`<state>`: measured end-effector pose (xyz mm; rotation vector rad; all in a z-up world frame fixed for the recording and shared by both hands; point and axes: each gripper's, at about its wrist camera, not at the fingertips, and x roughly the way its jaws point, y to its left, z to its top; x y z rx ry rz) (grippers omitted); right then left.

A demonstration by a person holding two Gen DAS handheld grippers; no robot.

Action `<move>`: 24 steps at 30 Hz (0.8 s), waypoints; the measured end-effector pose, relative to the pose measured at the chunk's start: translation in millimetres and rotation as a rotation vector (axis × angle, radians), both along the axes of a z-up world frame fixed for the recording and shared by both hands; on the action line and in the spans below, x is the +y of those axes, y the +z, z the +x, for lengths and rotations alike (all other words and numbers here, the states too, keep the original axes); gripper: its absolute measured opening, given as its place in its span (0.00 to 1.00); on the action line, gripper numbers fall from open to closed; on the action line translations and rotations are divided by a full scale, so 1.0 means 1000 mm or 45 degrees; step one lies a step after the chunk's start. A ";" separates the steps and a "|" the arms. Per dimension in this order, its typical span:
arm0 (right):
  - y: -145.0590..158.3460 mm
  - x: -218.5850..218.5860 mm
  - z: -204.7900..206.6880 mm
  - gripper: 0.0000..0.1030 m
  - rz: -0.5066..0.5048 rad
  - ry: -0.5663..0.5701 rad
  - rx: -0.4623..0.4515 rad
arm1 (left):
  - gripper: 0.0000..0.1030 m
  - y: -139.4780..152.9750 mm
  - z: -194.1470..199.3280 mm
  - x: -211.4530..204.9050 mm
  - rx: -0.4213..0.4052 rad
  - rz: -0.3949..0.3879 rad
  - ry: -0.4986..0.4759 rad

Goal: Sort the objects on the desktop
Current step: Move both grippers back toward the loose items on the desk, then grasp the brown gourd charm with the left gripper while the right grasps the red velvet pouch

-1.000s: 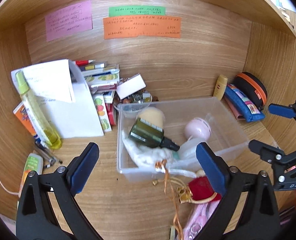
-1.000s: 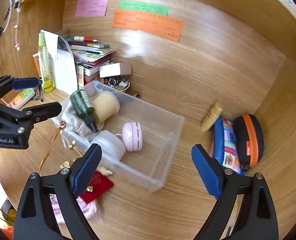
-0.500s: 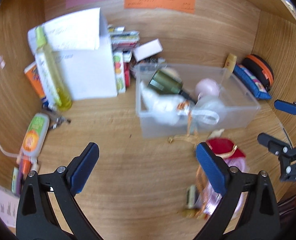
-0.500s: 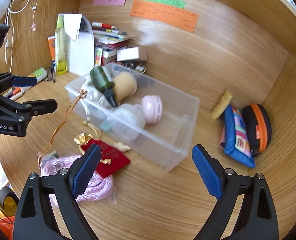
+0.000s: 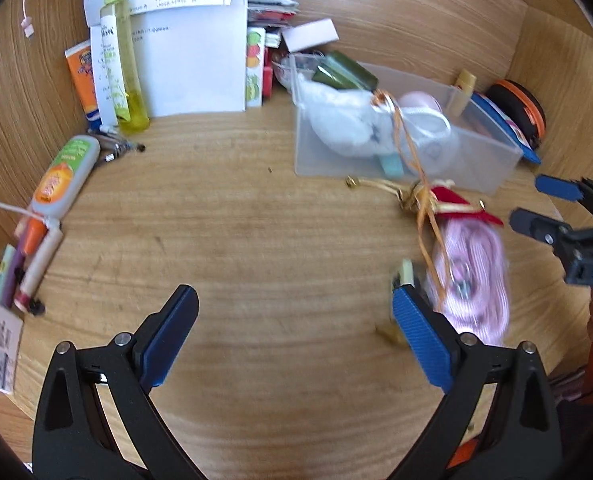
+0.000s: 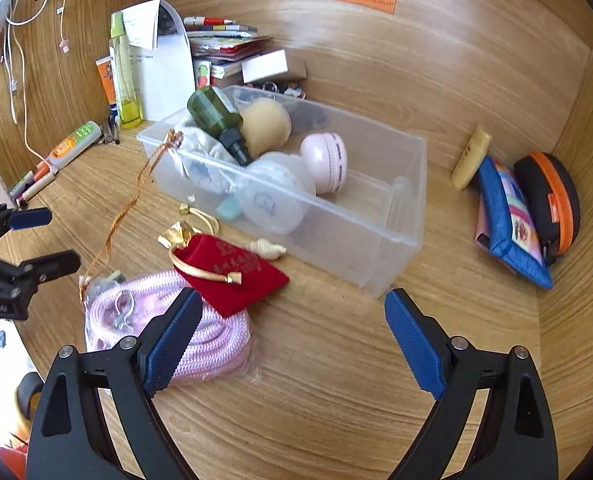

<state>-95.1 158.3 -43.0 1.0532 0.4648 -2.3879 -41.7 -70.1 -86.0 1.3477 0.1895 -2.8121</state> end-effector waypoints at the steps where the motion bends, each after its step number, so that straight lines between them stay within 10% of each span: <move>1: -0.002 0.000 0.000 0.89 0.002 0.001 -0.007 | 0.96 -0.002 0.002 0.003 -0.009 0.003 -0.014; 19: -0.027 -0.016 -0.014 0.89 -0.035 0.056 -0.119 | 0.95 -0.025 0.003 0.046 -0.008 -0.121 -0.148; 24: -0.031 -0.023 -0.025 0.89 -0.112 0.086 -0.161 | 0.81 -0.023 0.007 0.038 0.018 -0.123 -0.132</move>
